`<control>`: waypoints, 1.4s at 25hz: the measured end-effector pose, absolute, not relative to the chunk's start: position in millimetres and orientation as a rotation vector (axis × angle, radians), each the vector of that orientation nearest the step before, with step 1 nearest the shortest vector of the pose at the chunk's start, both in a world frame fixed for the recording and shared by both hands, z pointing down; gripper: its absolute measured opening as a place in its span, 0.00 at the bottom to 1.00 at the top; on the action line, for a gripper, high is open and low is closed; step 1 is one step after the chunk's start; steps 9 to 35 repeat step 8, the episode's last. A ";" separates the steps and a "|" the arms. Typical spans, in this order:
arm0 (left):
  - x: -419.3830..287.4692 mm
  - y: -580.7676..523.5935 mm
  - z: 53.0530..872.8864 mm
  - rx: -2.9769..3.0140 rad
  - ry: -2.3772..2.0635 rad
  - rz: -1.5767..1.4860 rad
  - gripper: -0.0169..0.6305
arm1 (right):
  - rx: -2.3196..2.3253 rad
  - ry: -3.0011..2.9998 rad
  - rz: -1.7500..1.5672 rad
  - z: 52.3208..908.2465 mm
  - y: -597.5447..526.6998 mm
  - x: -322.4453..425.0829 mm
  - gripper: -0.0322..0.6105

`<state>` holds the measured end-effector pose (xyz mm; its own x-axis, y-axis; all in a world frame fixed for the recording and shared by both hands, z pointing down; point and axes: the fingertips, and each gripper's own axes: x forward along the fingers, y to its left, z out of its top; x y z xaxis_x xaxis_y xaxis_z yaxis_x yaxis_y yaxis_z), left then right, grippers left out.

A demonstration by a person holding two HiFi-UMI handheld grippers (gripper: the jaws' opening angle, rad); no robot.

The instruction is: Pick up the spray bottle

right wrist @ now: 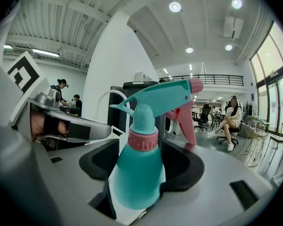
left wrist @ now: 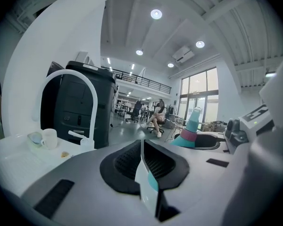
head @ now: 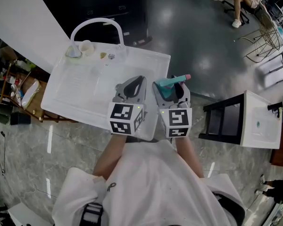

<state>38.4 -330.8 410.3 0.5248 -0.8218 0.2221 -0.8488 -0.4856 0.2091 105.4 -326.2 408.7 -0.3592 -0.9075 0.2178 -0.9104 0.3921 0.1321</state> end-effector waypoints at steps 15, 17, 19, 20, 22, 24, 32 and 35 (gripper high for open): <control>42.2 -339.0 410.9 2.483 -1.395 0.133 0.09 | 1.599 -2.408 0.035 410.5 -333.9 104.5 0.50; 42.2 -339.0 410.9 2.483 -1.395 0.133 0.09 | 1.599 -2.408 0.035 410.5 -333.9 104.5 0.50; 42.2 -339.0 410.9 2.483 -1.395 0.133 0.09 | 1.599 -2.408 0.035 410.5 -333.9 104.5 0.50; 42.2 -339.0 410.9 2.483 -1.395 0.133 0.09 | 1.599 -2.408 0.035 410.5 -333.9 104.5 0.50; 42.2 -339.0 410.9 2.483 -1.395 0.133 0.09 | 1.599 -2.408 0.035 410.5 -333.9 104.5 0.50; 42.2 -339.0 410.9 2.483 -1.395 0.133 0.09 | 1.599 -2.408 0.035 410.5 -333.9 104.5 0.50; 42.2 -339.0 410.9 2.483 -1.395 0.133 0.09 | 1.599 -2.408 0.035 410.5 -333.9 104.5 0.50; 42.2 -339.0 410.9 2.483 -1.395 0.133 0.09 | 1.599 -2.408 0.035 410.5 -333.9 104.5 0.50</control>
